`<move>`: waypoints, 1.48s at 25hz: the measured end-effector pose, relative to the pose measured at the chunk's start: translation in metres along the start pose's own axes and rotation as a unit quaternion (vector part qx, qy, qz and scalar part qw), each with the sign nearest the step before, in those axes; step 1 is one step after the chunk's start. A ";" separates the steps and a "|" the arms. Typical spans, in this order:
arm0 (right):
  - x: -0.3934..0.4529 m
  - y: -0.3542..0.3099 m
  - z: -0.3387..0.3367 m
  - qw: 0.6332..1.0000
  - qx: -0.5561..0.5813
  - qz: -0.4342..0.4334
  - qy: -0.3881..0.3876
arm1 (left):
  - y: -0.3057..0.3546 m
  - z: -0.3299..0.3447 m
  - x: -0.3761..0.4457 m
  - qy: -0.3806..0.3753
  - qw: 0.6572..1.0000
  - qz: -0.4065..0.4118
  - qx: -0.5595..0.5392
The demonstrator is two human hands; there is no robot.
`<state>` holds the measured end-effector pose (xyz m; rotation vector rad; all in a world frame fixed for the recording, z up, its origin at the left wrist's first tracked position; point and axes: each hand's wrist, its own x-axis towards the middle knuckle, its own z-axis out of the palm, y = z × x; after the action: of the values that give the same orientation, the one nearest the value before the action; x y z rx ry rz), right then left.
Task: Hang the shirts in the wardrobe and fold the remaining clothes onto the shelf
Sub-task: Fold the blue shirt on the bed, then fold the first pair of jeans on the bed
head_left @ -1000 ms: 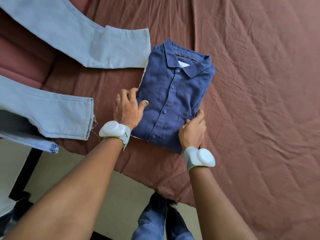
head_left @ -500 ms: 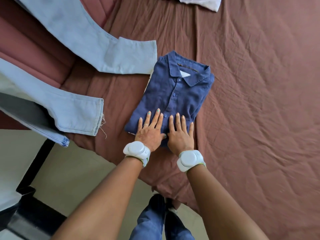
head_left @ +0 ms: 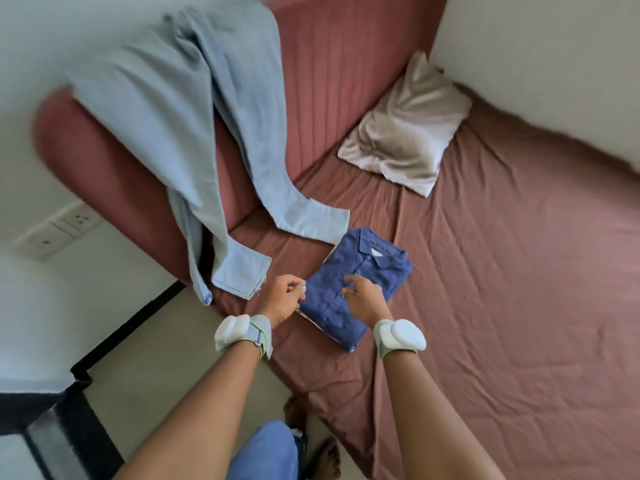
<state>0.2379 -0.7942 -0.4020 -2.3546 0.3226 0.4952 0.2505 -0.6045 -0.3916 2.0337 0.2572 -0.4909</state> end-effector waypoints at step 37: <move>0.242 -0.550 -0.052 0.935 -0.004 -0.353 0.043 | 0.176 -0.470 0.238 0.159 0.970 -0.140 0.118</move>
<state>0.6664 -0.4532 -0.1486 -2.2998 -0.4836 0.0421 0.6403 -0.2859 -0.1568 2.3195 0.7173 -0.3777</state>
